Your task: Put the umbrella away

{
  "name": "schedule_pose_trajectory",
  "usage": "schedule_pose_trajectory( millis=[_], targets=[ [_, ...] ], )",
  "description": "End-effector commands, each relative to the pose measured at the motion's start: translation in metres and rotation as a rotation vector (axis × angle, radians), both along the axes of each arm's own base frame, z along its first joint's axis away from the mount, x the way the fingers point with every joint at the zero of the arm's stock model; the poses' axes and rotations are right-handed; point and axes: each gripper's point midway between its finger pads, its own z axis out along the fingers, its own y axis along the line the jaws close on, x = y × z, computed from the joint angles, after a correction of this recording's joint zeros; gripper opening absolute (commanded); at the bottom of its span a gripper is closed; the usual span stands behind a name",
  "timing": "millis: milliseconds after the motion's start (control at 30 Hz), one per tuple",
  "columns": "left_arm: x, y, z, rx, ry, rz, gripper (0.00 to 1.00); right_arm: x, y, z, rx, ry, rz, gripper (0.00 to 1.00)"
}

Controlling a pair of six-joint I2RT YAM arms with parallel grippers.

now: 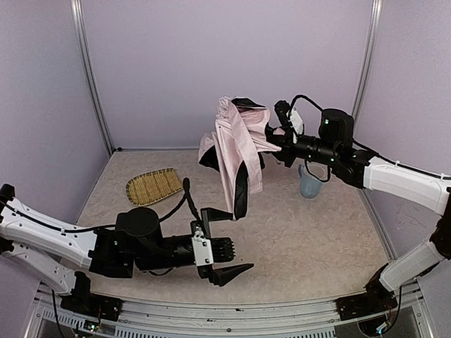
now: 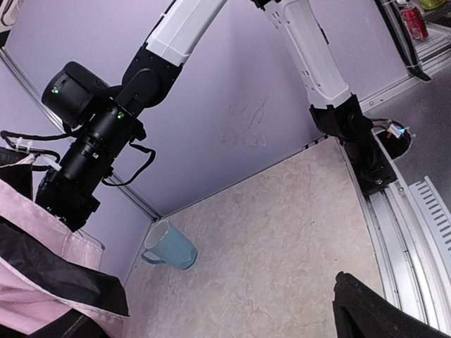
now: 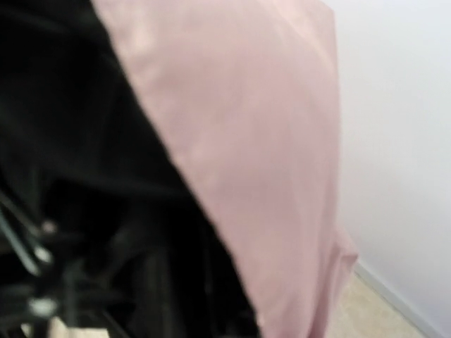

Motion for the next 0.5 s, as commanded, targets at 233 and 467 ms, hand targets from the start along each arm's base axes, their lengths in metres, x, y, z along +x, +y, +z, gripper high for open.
schedule_pose_trajectory(
  millis=[233, 467],
  targets=[
    [0.006, 0.068, 0.058, -0.141, -0.027, 0.001, 0.99, -0.011, -0.025, 0.056, 0.056, -0.153, -0.02, 0.0],
    [0.083, 0.105, 0.107, -0.402, -0.055, 0.522, 0.97, -0.008, -0.017, 0.046, 0.047, -0.122, 0.016, 0.0]
  ],
)
